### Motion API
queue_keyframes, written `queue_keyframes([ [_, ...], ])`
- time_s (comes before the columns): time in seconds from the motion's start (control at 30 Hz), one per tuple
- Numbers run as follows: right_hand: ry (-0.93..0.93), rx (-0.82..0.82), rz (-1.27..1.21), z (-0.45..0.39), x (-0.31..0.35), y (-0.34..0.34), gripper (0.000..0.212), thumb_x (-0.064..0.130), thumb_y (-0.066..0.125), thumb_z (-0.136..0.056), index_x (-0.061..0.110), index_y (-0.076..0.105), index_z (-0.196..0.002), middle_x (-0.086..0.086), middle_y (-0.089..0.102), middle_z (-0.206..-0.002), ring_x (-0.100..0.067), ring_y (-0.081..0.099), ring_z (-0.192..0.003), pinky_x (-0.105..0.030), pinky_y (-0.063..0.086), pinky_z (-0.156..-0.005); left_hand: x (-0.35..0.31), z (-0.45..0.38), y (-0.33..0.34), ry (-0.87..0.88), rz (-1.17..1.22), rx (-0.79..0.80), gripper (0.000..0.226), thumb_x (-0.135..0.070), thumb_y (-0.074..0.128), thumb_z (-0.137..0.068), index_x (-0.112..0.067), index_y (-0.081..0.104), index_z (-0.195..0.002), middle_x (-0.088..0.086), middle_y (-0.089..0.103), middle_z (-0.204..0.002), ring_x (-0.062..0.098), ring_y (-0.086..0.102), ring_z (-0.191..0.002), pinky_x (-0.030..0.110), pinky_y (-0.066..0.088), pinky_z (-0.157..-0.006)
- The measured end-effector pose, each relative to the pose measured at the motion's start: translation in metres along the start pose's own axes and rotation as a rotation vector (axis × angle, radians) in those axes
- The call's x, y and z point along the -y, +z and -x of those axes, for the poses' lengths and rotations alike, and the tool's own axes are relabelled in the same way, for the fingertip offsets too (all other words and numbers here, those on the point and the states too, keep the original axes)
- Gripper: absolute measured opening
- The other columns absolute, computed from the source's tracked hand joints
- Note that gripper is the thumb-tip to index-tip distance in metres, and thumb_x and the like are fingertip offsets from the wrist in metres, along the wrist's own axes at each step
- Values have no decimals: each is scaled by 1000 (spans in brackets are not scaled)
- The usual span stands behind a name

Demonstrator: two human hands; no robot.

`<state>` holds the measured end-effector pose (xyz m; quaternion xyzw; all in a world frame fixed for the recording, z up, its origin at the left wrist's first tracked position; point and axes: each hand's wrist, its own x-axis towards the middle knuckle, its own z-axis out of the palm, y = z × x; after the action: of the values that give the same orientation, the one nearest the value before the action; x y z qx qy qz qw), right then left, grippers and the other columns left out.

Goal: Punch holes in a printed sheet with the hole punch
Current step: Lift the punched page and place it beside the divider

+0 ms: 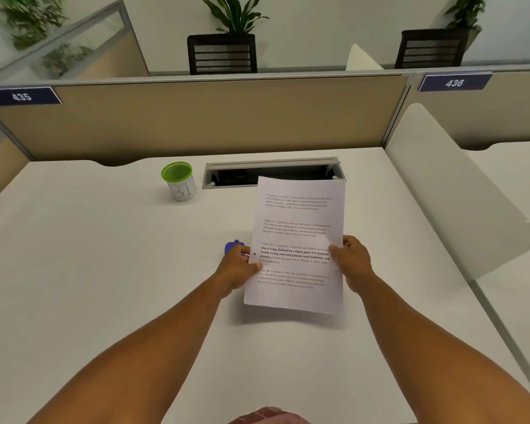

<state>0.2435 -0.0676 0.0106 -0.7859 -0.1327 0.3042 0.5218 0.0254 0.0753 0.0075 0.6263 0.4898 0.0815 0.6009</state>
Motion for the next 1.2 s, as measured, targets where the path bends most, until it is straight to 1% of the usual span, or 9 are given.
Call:
queue_keyframes([
  [0.17, -50, -2, -65, 6, 13, -9, 21, 9, 56, -89, 14, 57, -109, -3, 67, -102, -22, 68, -84, -35, 56, -71, -26, 1, -2, 72, 10, -17, 36, -25, 72, -87, -14, 56, -118, 6, 70, -114, 26, 69, -100, 48, 56, -92],
  [0.3, -125, -29, -67, 8, 38, -15, 18, 12, 55, -90, 17, 54, -108, -1, 65, -101, -16, 67, -82, -27, 53, -62, -59, 0, 1, 207, -8, -24, 33, -22, 69, -90, -12, 62, -119, 7, 71, -116, 26, 70, -98, 48, 57, -90],
  [0.43, -274, -98, -31, 13, 65, -15, 17, 14, 52, -90, 21, 48, -105, 7, 60, -94, -9, 64, -80, -16, 48, -52, -81, -3, 8, 341, -10, -102, 22, -26, 69, -89, -20, 63, -110, 1, 71, -107, 19, 70, -91, 37, 60, -78],
  [0.57, -436, -165, 21, 21, 72, -14, 17, 15, 50, -94, 24, 41, -104, 14, 55, -91, -8, 59, -81, -12, 44, -54, -83, -1, 20, 434, -16, -192, 14, -30, 66, -90, -33, 57, -101, -15, 66, -93, 10, 66, -85, 24, 55, -66],
  [0.7, -446, -186, 79, 26, 48, -11, 21, 14, 51, -95, 17, 42, -113, 5, 57, -100, -9, 59, -81, -10, 46, -56, -62, -1, 28, 409, -16, -217, 14, -33, 66, -90, -32, 60, -102, -18, 66, -91, 15, 65, -86, 31, 57, -71],
  [0.83, -360, -110, 269, 29, 4, -6, 23, 9, 49, -95, 10, 45, -117, -7, 61, -112, -18, 55, -88, -15, 44, -63, -25, 1, 35, 314, -99, -164, 30, -25, 67, -90, -24, 61, -119, -6, 67, -104, 22, 63, -95, 31, 56, -73],
  [0.93, -348, -70, 332, 30, -9, -6, 23, 7, 47, -95, 11, 46, -118, -9, 63, -117, -24, 60, -92, -20, 49, -67, -15, 0, 36, 250, -106, -175, 35, -23, 65, -91, -21, 59, -126, 3, 66, -115, 27, 62, -99, 42, 56, -86],
  [1.03, -347, -57, 344, 25, -1, -7, 22, 12, 46, -97, 12, 47, -118, -8, 64, -114, -25, 61, -91, -28, 53, -69, -20, -3, 32, 258, -122, -189, 37, -26, 65, -92, -21, 59, -127, 2, 67, -118, 25, 63, -99, 36, 56, -79],
  [1.2, -366, -58, 337, 9, 17, -12, 17, 11, 47, -95, 16, 46, -111, 0, 60, -101, -13, 59, -76, -18, 42, -54, -36, -9, 29, 271, -108, -163, 32, -29, 64, -92, -23, 60, -123, -2, 68, -114, 20, 67, -94, 29, 57, -68],
])
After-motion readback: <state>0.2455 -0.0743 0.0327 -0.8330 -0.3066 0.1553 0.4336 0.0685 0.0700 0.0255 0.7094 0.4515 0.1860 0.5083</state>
